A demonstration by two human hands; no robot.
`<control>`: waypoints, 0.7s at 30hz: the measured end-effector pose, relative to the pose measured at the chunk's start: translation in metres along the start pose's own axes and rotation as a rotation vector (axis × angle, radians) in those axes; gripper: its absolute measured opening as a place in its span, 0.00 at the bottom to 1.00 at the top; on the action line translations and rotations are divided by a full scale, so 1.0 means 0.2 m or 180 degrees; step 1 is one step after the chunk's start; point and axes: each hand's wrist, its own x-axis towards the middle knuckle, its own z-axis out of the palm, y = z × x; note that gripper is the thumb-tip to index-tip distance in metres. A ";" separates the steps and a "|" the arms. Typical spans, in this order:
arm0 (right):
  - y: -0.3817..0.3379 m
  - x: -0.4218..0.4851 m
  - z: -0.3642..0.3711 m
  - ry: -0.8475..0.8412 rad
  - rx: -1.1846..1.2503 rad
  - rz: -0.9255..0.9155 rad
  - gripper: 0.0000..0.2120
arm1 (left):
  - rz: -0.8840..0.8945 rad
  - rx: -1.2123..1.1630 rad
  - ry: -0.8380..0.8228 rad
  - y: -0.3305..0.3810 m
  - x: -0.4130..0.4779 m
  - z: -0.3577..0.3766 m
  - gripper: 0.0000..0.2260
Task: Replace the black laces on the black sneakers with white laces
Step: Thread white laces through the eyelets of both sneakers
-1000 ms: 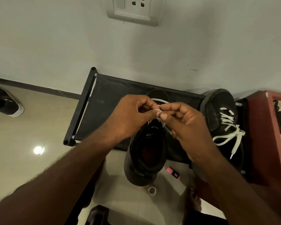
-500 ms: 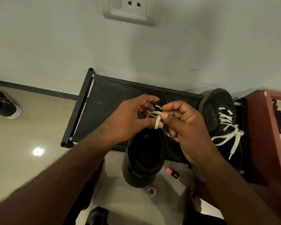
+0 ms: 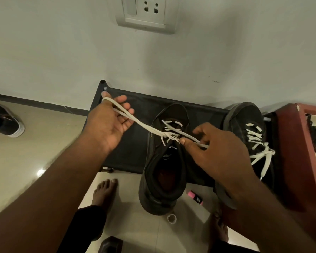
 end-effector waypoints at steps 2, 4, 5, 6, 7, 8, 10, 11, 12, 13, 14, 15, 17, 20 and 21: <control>0.02 0.01 0.00 -0.0076 -0.0098 0.0220 0.20 | 0.0016 -0.0143 0.0112 0.02 0.03 -0.03 0.22; 0.04 0.01 0.03 -0.0133 0.0005 0.0288 0.18 | 0.0063 -0.0123 0.0191 0.05 0.05 -0.05 0.23; 0.05 0.02 0.04 -0.0149 0.0089 0.0289 0.17 | 0.0086 0.0019 0.0278 0.06 0.05 -0.05 0.22; 0.05 0.03 0.05 -0.0164 0.0159 0.0283 0.16 | 0.0169 0.0381 0.0405 0.06 0.05 -0.06 0.21; 0.06 0.03 0.06 -0.0166 0.0216 0.0269 0.15 | 0.0365 0.1019 0.0555 0.06 0.05 -0.07 0.18; 0.07 0.03 0.07 -0.0172 0.0286 0.0242 0.13 | 0.0704 0.1861 0.0664 0.06 0.06 -0.08 0.13; 0.07 0.03 0.09 -0.0130 0.0663 0.0133 0.07 | 0.1209 0.3519 0.0274 0.03 0.05 -0.11 0.09; 0.07 0.03 0.10 -0.0127 0.0956 0.0061 0.04 | 0.1078 0.4206 -0.0131 0.01 0.04 -0.12 0.14; 0.06 0.03 0.11 -0.0188 0.1262 -0.0018 0.06 | 0.0789 0.4796 -0.0528 -0.01 0.04 -0.13 0.19; 0.05 0.02 0.11 -0.0305 0.1580 -0.0108 0.09 | 0.0551 0.5308 -0.0844 -0.03 0.03 -0.14 0.24; 0.04 0.02 0.11 -0.0436 0.1811 -0.0204 0.12 | 0.0474 0.5753 -0.1075 -0.03 0.02 -0.15 0.28; 0.04 0.02 0.11 -0.0526 0.1921 -0.0296 0.13 | 0.0545 0.6039 -0.1264 -0.03 0.01 -0.14 0.31; 0.04 0.02 0.12 -0.0614 0.1870 -0.0464 0.15 | 0.1052 0.5993 -0.1678 -0.04 -0.04 -0.10 0.31; 0.04 0.03 0.13 -0.0479 0.1791 -0.0539 0.13 | 0.1582 0.4617 -0.1967 -0.10 -0.14 0.00 0.19; 0.03 0.03 0.13 -0.0420 0.1868 -0.0471 0.12 | 0.1696 0.4390 -0.1942 -0.13 -0.15 0.03 0.15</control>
